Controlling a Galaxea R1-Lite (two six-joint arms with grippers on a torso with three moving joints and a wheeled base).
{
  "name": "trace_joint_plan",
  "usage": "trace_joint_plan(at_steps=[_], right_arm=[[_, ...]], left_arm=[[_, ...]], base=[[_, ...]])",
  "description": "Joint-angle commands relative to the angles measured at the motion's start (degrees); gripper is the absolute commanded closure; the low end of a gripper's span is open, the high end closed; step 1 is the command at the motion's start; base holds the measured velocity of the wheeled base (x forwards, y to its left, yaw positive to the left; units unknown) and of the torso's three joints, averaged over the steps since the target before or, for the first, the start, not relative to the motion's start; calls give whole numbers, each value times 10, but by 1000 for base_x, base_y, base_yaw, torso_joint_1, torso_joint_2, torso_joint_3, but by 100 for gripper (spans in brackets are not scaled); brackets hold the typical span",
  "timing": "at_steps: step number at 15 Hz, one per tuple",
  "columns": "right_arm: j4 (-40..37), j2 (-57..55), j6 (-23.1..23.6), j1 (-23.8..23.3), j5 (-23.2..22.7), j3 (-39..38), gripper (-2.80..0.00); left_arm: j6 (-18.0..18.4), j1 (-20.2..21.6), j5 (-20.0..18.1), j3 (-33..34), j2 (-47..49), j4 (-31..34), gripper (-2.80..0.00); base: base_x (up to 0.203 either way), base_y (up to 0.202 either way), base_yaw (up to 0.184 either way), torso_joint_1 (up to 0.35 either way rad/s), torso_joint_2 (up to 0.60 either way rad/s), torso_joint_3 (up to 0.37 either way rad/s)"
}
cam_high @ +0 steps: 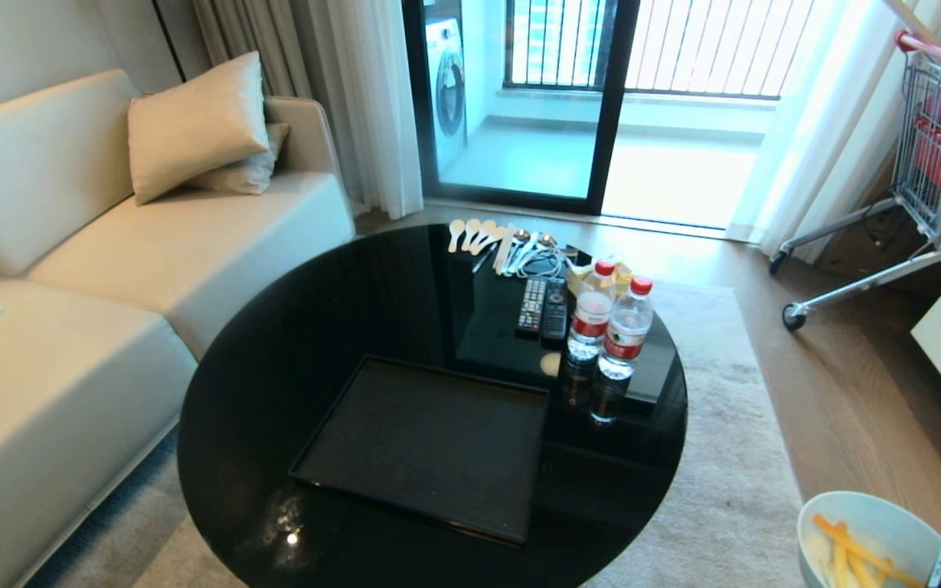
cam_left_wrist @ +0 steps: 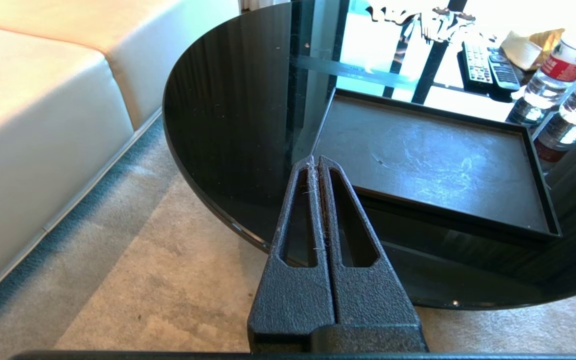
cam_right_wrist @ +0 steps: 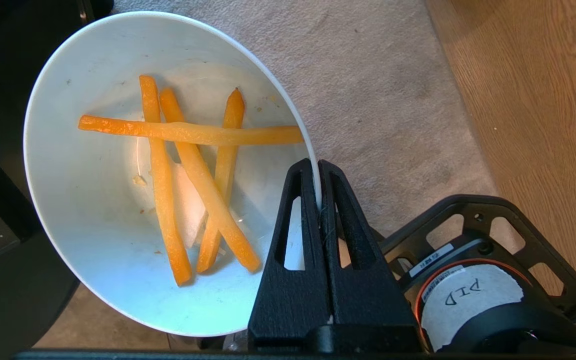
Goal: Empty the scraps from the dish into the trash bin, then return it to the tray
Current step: Move the bowl over the trash can
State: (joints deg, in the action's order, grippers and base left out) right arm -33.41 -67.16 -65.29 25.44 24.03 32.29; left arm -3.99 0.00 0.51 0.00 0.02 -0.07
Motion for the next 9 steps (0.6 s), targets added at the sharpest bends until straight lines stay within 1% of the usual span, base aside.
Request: trace_joint_plan(at_steps=[1, 9], right_arm=[[-1, 20, -4, 0, 1, -16, 0], [2, 21, -4, -3, 1, -17, 0]], left_arm=[[-1, 0, 0, 0, 0, 0, 0], [-1, 0, 0, 0, 0, 0, 0]], base=[[0, 0, 0, 0, 0, 0], [0, 0, 0, 0, 0, 0]])
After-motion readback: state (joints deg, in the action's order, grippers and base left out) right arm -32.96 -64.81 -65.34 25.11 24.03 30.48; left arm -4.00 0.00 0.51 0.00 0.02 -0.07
